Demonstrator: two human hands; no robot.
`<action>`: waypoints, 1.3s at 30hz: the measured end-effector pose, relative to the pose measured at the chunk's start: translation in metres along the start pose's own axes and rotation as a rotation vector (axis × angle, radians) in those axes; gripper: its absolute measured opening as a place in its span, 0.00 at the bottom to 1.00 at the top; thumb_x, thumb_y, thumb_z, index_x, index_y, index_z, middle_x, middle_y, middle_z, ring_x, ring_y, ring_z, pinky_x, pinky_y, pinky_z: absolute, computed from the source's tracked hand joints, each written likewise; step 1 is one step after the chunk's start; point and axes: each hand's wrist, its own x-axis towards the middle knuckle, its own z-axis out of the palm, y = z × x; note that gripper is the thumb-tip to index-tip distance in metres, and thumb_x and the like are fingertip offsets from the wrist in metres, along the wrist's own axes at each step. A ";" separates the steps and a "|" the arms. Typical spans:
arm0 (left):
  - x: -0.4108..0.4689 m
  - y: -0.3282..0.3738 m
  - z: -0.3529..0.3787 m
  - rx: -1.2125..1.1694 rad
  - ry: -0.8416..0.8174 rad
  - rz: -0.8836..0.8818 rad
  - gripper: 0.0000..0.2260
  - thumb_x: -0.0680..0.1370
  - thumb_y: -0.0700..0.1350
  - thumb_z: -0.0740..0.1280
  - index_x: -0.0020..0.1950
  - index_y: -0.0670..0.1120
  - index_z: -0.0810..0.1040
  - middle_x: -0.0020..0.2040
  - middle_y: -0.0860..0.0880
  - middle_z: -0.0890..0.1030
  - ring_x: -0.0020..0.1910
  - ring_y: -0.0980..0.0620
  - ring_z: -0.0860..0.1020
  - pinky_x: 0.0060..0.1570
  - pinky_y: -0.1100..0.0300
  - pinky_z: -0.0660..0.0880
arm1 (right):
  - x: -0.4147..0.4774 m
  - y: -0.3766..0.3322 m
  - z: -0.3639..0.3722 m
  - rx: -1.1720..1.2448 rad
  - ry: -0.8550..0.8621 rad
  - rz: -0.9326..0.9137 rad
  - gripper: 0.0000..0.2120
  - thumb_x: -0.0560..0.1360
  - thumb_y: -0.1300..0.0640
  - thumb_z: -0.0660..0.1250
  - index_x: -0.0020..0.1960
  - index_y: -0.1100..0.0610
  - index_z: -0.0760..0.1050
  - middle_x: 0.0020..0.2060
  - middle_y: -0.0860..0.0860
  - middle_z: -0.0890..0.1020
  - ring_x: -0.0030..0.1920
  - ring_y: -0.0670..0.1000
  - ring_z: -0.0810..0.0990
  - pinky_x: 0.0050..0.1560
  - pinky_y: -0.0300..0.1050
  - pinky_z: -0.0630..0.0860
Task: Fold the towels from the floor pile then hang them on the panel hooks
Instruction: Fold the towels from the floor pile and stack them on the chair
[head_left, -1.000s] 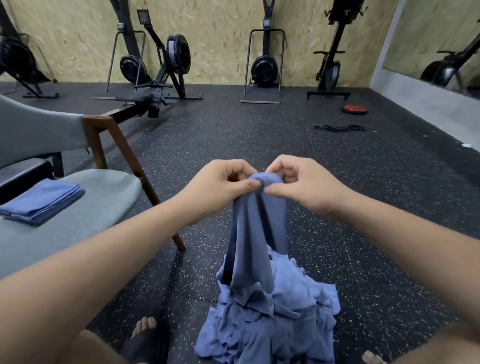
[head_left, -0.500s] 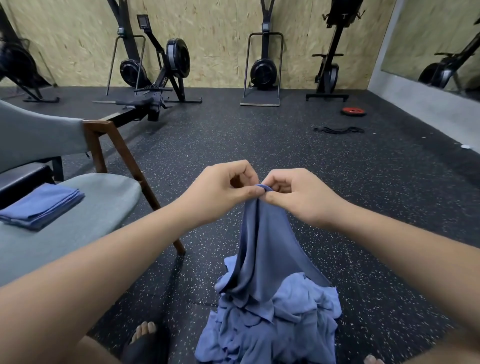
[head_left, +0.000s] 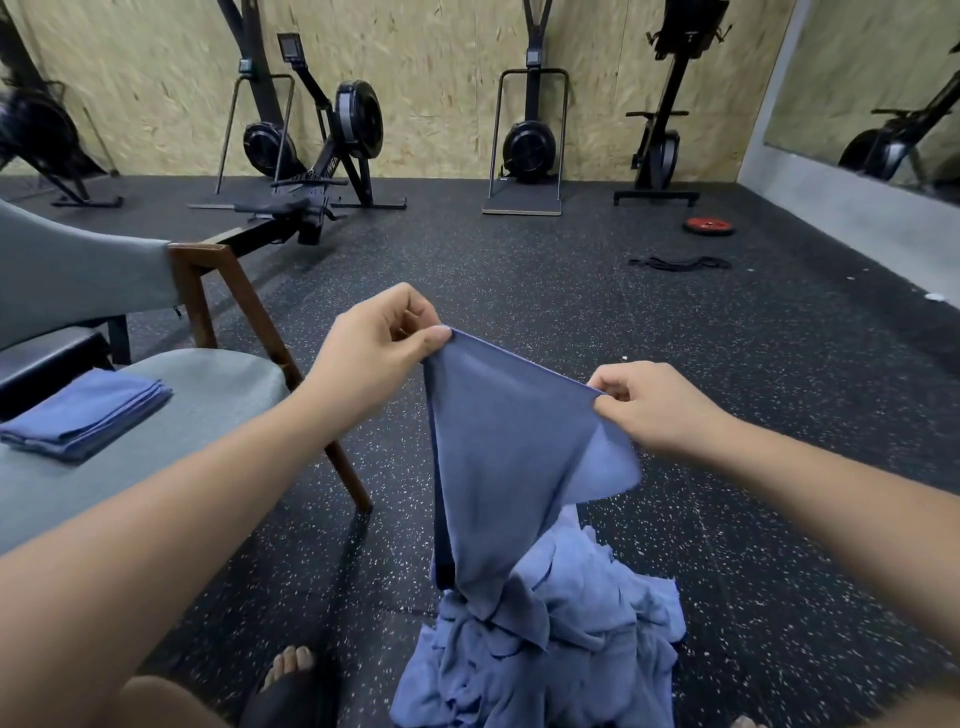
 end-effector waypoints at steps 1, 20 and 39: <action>0.000 -0.001 -0.002 0.012 0.022 -0.009 0.07 0.80 0.49 0.75 0.46 0.52 0.80 0.39 0.51 0.83 0.36 0.57 0.75 0.41 0.56 0.72 | 0.000 0.003 -0.001 -0.022 0.002 0.007 0.08 0.78 0.58 0.66 0.44 0.49 0.83 0.37 0.44 0.86 0.40 0.47 0.82 0.43 0.44 0.75; -0.001 0.008 0.005 0.073 0.115 -0.097 0.07 0.80 0.51 0.75 0.45 0.52 0.80 0.38 0.56 0.83 0.34 0.60 0.76 0.40 0.59 0.71 | -0.035 -0.050 -0.030 0.500 -0.386 -0.012 0.14 0.78 0.72 0.61 0.51 0.62 0.84 0.39 0.56 0.87 0.42 0.55 0.86 0.51 0.50 0.82; -0.023 0.064 0.040 -0.205 -0.151 0.024 0.04 0.80 0.49 0.75 0.48 0.50 0.85 0.41 0.44 0.85 0.39 0.51 0.78 0.44 0.42 0.78 | -0.024 -0.069 -0.023 0.310 0.183 -0.328 0.07 0.79 0.57 0.77 0.44 0.52 0.80 0.35 0.40 0.81 0.36 0.40 0.77 0.41 0.33 0.70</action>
